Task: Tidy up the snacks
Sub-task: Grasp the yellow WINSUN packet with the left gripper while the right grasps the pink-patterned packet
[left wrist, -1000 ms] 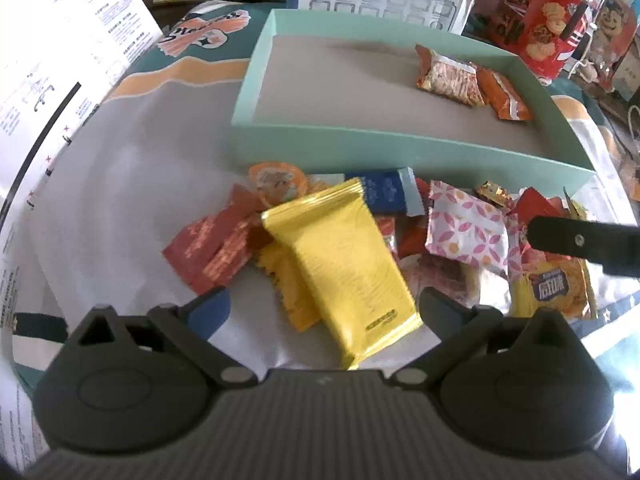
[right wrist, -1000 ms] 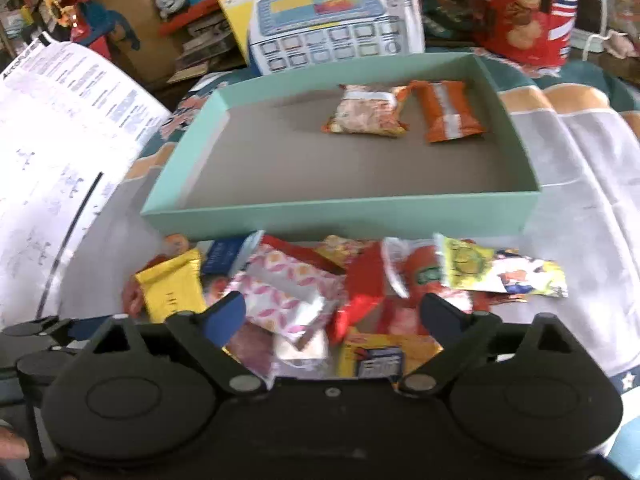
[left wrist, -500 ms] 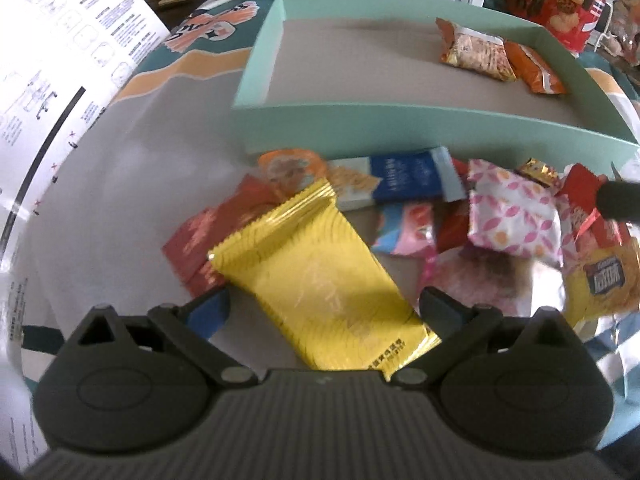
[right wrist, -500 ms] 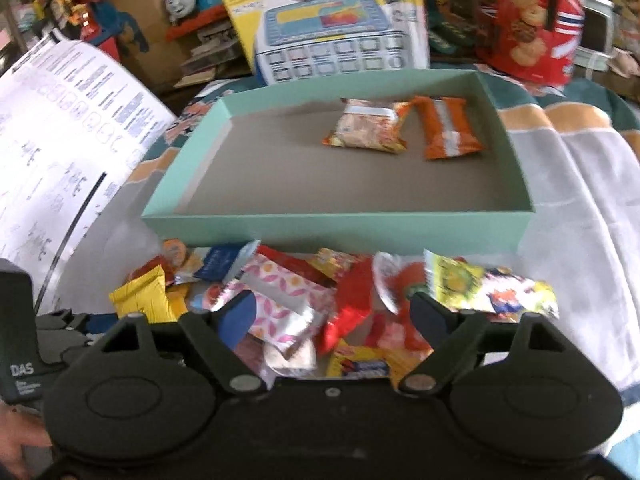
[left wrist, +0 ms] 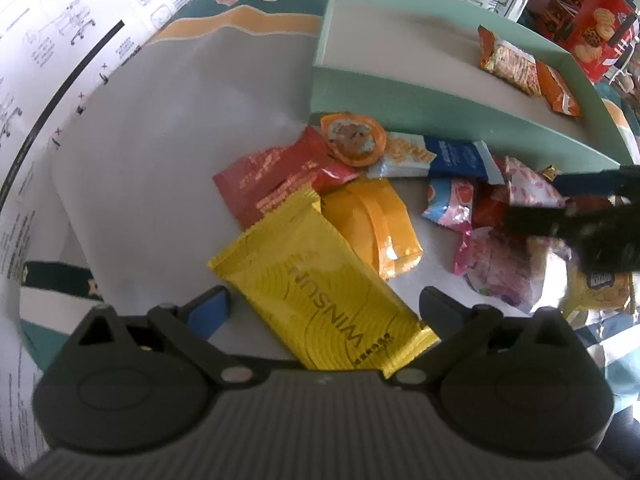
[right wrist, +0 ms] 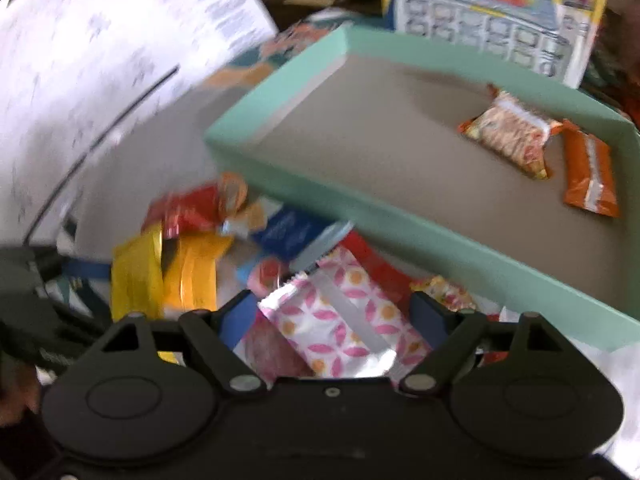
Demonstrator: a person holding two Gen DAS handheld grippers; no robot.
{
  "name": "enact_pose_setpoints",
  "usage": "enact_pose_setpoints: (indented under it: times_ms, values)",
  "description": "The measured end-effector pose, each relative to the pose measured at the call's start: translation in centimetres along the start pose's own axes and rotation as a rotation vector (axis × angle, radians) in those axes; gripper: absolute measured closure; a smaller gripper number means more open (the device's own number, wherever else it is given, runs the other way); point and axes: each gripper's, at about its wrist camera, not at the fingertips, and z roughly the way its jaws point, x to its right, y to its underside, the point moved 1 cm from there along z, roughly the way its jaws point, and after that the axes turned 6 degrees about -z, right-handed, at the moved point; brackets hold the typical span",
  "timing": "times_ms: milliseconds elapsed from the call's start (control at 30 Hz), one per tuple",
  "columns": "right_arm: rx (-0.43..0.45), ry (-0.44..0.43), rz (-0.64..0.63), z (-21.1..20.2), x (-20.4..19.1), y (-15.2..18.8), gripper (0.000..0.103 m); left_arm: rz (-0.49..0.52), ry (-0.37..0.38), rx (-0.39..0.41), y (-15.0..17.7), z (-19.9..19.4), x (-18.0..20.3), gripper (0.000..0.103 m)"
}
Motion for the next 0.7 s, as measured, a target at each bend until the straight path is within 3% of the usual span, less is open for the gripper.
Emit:
enact_pose_setpoints:
  times_ms: [67, 100, 133, 167, 233, 333, 400, 500, 700]
  values:
    - [-0.002, 0.006, -0.049, -0.2, -0.8, 0.7, 0.018, -0.015, 0.014, -0.006, 0.1, 0.0, 0.0, 0.0]
    - [0.018, 0.023, -0.079, -0.2, -1.2, 0.9, 0.022, -0.025, 0.019, -0.007, 0.1, 0.2, 0.0, 0.005]
    - [0.018, 0.037, -0.097, -0.2, -1.7, 1.2, 0.033, -0.027, 0.019, -0.005, 0.0, 0.4, 0.1, 0.019]
    - [0.012, 0.039, -0.098, -0.1, -1.9, 1.4, 0.039, -0.018, 0.011, -0.003, 0.0, 0.7, 0.4, 0.022]
    - [0.011, 0.06, -0.083, 0.0, -2.2, 1.6, 0.051, 0.026, 0.006, 0.028, -0.4, 0.7, 1.1, 0.04]
    - [0.013, 0.068, -0.008, -0.1, -1.7, 1.8, 0.057, 0.094, 0.057, 0.06, -0.9, 0.6, 1.7, 0.045]
    - [0.019, 0.056, 0.071, -0.1, -0.9, 1.7, 0.057, 0.14, 0.065, 0.086, -1.4, 0.5, 1.6, 0.046]
    - [0.032, 0.033, 0.131, -0.2, -0.7, 1.7, 0.057, 0.12, 0.049, 0.077, -1.9, 0.5, 0.9, 0.046]
    - [0.036, 0.016, 0.094, -0.5, -0.9, 2.4, 0.049, 0.078, 0.018, 0.087, -0.9, -0.9, 0.5, 0.023]
